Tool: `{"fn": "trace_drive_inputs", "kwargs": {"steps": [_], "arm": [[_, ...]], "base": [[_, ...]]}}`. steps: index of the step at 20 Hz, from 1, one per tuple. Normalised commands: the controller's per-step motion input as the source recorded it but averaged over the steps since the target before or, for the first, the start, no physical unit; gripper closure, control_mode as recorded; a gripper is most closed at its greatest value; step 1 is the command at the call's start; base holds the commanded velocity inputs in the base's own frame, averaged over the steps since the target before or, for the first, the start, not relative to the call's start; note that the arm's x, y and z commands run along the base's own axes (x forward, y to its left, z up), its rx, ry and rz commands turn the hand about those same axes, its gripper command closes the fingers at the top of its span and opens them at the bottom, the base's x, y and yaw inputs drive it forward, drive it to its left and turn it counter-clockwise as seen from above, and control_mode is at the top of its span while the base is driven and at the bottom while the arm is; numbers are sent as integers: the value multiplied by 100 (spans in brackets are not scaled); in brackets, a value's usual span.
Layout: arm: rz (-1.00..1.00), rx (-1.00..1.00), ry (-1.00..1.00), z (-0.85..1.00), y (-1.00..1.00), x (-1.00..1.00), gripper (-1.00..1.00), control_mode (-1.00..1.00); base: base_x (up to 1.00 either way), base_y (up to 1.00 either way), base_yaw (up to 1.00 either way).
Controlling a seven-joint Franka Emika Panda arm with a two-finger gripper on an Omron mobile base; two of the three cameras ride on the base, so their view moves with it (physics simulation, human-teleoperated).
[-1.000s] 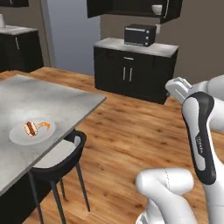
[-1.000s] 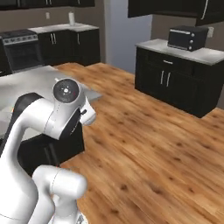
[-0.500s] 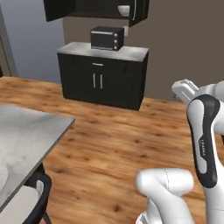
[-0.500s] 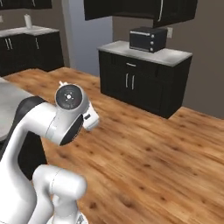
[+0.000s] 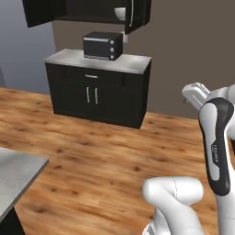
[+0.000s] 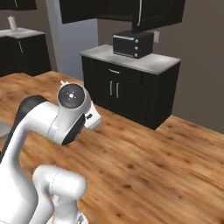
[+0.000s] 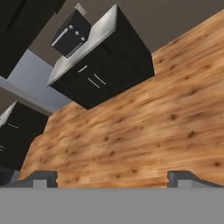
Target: Take the smaller bowl and place it next to the appetizer plate on the dining counter , and place the larger bowl next to the plate with cooked food.
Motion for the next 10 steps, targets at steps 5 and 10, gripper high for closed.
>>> {"fn": "trace_drive_inputs", "kwargs": {"steps": [5,10], "arm": [[0,0,0,0,0,0,-100,100],[0,0,0,0,0,0,-100,100]], "base": [[100,-48,0],[100,-2,6]]}}
